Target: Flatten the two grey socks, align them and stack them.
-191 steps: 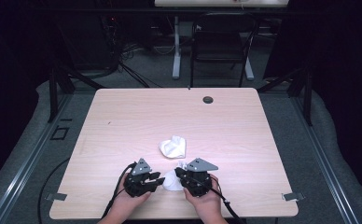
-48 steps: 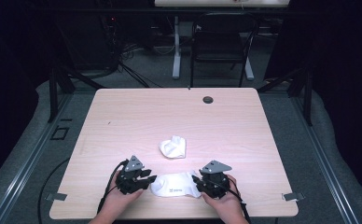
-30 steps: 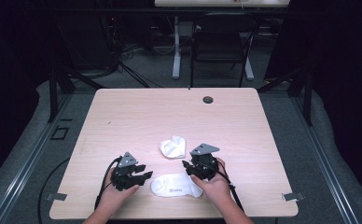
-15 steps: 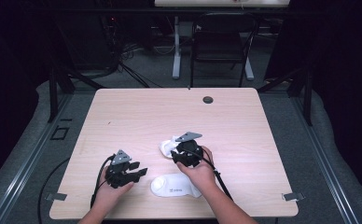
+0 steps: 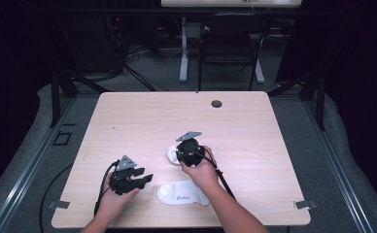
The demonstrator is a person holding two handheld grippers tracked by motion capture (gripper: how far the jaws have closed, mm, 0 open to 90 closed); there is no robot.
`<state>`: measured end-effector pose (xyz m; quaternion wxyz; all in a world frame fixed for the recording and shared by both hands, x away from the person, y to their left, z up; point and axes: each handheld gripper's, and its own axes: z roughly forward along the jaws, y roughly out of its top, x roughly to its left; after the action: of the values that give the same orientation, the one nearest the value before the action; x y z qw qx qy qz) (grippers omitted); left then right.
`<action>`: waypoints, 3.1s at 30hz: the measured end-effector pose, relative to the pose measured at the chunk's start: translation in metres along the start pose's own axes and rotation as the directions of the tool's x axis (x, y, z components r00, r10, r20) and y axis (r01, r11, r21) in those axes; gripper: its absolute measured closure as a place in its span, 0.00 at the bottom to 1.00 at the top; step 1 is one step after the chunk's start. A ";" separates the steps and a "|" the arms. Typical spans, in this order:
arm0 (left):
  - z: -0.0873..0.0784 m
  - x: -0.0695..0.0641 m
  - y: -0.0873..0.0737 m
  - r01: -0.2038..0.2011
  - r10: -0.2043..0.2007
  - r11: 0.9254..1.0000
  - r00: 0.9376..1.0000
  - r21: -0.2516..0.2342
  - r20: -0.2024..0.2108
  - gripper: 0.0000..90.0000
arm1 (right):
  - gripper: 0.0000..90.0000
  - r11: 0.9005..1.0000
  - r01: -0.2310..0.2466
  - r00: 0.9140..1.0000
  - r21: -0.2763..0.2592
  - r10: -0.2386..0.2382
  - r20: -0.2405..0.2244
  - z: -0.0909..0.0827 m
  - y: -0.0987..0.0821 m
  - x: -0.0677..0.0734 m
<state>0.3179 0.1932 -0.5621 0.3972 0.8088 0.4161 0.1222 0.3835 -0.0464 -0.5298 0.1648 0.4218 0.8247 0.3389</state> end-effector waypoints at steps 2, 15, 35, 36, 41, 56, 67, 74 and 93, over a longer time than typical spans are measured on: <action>0.000 0.000 0.000 -0.002 0.002 1.000 1.000 -0.001 -0.001 0.59 | 0.83 1.000 -0.007 1.000 0.008 0.007 -0.005 0.005 0.001 0.000; 0.002 0.002 -0.001 0.007 -0.007 1.000 1.000 0.002 0.001 0.58 | 0.74 0.999 -0.047 0.999 -0.002 0.047 -0.009 0.032 0.001 0.007; 0.003 0.003 -0.001 0.010 -0.010 1.000 1.000 0.005 -0.002 0.58 | 0.98 0.997 0.052 0.996 0.050 -0.055 0.070 0.040 0.000 0.021; 0.003 0.003 -0.001 0.016 -0.016 1.000 1.000 0.004 -0.002 0.58 | 0.99 0.998 0.047 0.997 0.051 -0.051 0.066 0.038 0.000 0.020; 0.004 0.003 -0.001 0.012 -0.012 1.000 1.000 0.007 -0.004 0.58 | 0.99 1.000 -0.009 0.999 0.005 0.009 0.036 0.027 0.002 0.019; 0.022 -0.005 0.028 0.004 -0.004 1.000 0.999 0.000 -0.044 0.58 | 0.99 0.992 -0.095 0.995 -0.084 0.092 -0.044 0.002 0.000 0.010; 0.053 -0.001 0.057 0.029 -0.029 1.000 0.997 0.001 -0.070 0.59 | 0.99 0.991 -0.077 0.997 -0.109 0.074 -0.038 -0.010 -0.010 0.001; 0.070 -0.003 0.062 0.046 -0.045 0.999 0.997 0.022 -0.063 0.64 | 0.99 0.989 -0.081 0.996 -0.125 0.075 -0.046 -0.017 -0.014 -0.003; 0.071 0.000 0.055 0.035 -0.032 0.997 0.998 0.069 -0.052 1.00 | 0.99 0.983 -0.092 0.996 -0.159 0.087 -0.034 -0.033 -0.022 -0.020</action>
<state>0.3873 0.1360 -0.5676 0.3600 0.8117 0.4437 0.1215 0.3645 -0.0852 -0.5220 0.1718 0.4391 0.7770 0.4171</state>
